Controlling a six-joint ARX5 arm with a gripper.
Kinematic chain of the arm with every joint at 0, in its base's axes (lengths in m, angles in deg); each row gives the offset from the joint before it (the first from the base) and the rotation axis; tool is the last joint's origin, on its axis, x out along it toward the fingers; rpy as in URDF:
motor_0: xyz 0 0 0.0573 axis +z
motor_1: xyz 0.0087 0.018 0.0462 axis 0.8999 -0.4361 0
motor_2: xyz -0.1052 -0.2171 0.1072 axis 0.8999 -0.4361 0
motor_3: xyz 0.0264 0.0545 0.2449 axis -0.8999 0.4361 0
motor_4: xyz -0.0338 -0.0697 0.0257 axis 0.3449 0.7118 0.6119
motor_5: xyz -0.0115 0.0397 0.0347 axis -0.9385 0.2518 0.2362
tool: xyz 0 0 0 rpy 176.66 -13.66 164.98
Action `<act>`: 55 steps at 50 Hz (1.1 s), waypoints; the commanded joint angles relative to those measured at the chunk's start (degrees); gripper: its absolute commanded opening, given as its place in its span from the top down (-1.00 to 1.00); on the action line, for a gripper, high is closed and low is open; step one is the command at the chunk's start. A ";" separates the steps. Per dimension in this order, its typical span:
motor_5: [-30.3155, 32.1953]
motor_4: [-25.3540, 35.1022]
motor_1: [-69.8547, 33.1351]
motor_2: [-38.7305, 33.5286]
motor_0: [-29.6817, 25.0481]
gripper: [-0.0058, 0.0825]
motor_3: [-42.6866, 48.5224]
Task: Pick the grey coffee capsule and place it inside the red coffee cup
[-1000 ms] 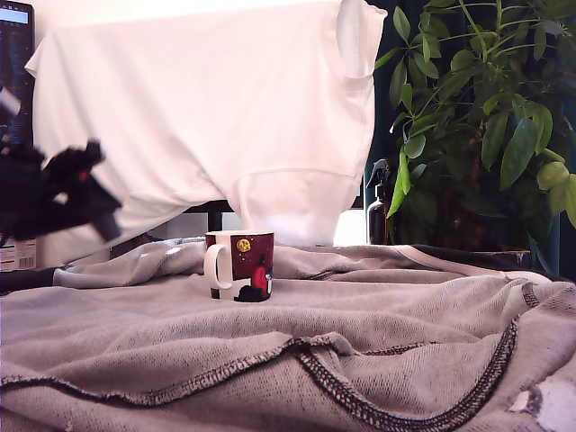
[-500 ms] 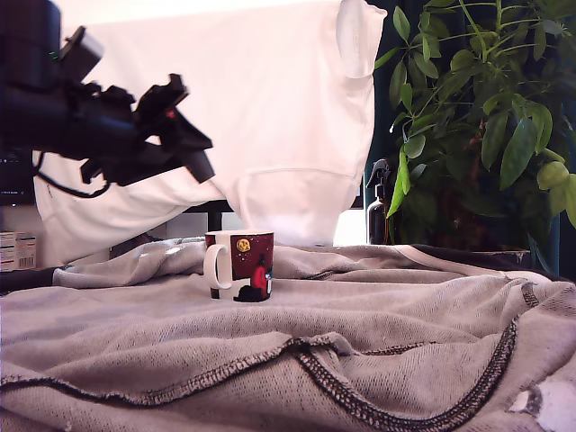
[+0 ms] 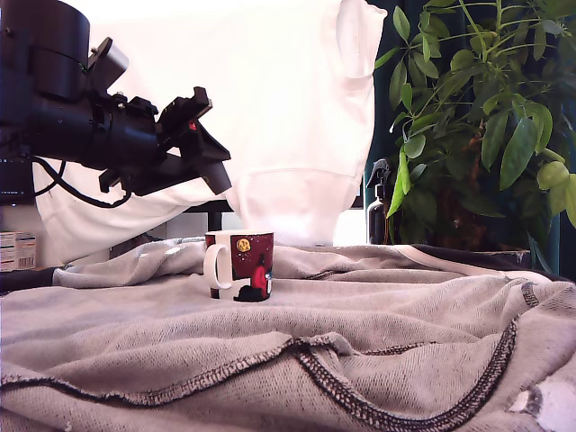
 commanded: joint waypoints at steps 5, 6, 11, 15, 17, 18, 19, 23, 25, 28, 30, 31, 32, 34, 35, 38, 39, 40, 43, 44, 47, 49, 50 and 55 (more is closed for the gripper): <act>2.16 1.18 -0.50 2.45 -0.24 -0.95 3.23; 2.14 1.51 -0.50 2.71 -0.24 -0.95 3.56; 2.12 2.69 -0.50 3.32 -0.26 -0.94 3.56; 2.12 3.58 -0.50 3.89 -0.26 -0.94 3.56; 2.12 4.13 -0.48 4.02 -0.24 -0.94 3.37; 2.14 4.37 -0.48 4.07 -0.24 -0.94 3.26; 2.16 4.63 -0.46 4.13 -0.24 -0.93 3.21; 2.14 4.90 -0.22 4.24 0.04 -0.87 3.39; 2.16 5.25 0.07 4.24 0.48 -0.79 3.76; 2.34 6.21 0.57 4.24 1.27 -0.57 4.72; 2.95 7.17 1.20 4.24 1.81 -0.32 5.73; 3.28 7.67 1.60 4.24 2.14 -0.17 6.45; 3.56 8.39 1.97 4.24 2.49 0.00 7.13; 4.00 9.81 2.62 4.24 3.28 0.37 8.57; 4.07 10.47 2.95 4.24 3.72 0.55 9.31; 4.13 11.15 4.17 4.24 5.05 0.95 11.74; 4.17 11.15 4.52 4.24 5.46 0.90 12.61; 4.68 11.15 5.05 4.24 5.99 0.89 13.84; 6.71 10.80 6.43 4.24 7.37 0.91 17.77; 7.65 10.58 6.93 4.24 7.85 0.91 19.21; 10.45 9.62 8.61 4.24 9.29 0.91 23.91; 11.82 8.52 9.90 4.24 10.08 0.91 27.39; 12.66 7.78 10.58 4.24 10.51 0.91 29.22; 15.69 3.98 14.03 4.24 12.28 0.91 37.57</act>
